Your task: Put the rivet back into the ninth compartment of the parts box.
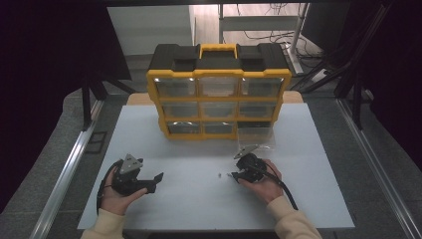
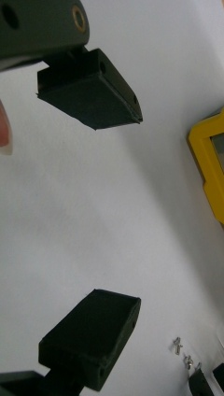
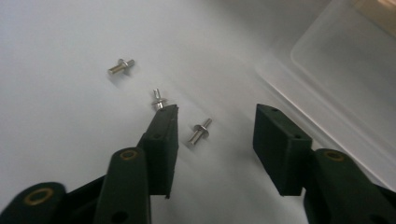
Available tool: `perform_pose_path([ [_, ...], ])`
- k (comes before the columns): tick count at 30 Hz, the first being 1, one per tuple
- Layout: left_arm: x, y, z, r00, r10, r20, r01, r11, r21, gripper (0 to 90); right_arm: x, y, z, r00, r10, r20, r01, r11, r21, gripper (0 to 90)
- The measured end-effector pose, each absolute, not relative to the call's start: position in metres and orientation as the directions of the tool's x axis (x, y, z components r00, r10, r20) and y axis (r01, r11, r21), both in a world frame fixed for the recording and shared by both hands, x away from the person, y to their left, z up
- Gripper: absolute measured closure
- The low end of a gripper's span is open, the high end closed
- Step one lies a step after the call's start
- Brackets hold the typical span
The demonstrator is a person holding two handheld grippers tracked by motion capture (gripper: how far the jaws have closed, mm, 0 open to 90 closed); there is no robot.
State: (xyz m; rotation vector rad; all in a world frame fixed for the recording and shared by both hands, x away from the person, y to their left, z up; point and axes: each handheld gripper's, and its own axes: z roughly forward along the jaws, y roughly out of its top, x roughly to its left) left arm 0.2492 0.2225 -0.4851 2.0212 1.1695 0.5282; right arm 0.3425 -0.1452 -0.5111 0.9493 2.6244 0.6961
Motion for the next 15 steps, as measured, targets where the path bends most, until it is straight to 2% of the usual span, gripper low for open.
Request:
perform_pose_path([
  [1,0.2492,0.2226,-0.485,0.502,0.865,-0.01,0.565,-0.32,0.761,12.4,0.3432,-0.1449,-0.5111,-0.748,0.66,-0.063,0.539,0.66,0.523,57.0],
  [2,0.2493,0.2227,-0.4851,0.502,0.865,-0.01,0.565,-0.319,0.761,12.4,0.3432,-0.1449,-0.5111,-0.748,0.66,-0.063,0.539,0.66,0.523,57.0],
  [5,0.2494,0.2227,-0.4852,0.501,0.865,-0.011,0.566,-0.319,0.761,12.4,0.3442,-0.1446,-0.5106,-0.74,0.672,-0.022,0.568,0.643,0.514,66.3],
  [6,0.2494,0.2225,-0.4852,0.501,0.865,-0.01,0.566,-0.32,0.76,12.4,0.3442,-0.1446,-0.5106,-0.74,0.672,-0.022,0.568,0.643,0.514,66.3],
  [7,0.2491,0.2223,-0.485,0.502,0.865,-0.008,0.565,-0.32,0.761,12.4,0.3445,-0.1446,-0.5101,-0.737,0.676,-0.02,0.574,0.641,0.509,72.5],
  [8,0.2491,0.2223,-0.485,0.502,0.865,-0.008,0.565,-0.32,0.761,12.4,0.3445,-0.1446,-0.5101,-0.737,0.676,-0.02,0.574,0.641,0.509,72.5],
  [10,0.2489,0.2225,-0.4848,0.502,0.865,-0.008,0.564,-0.32,0.761,12.4,0.3447,-0.1453,-0.5096,-0.736,0.677,-0.013,0.58,0.639,0.505,81.8],
  [15,0.2488,0.2233,-0.4851,0.501,0.865,-0.007,0.565,-0.321,0.76,12.5,0.3448,-0.1455,-0.5094,-0.738,0.675,-0.009,0.58,0.641,0.503,82.4],
])
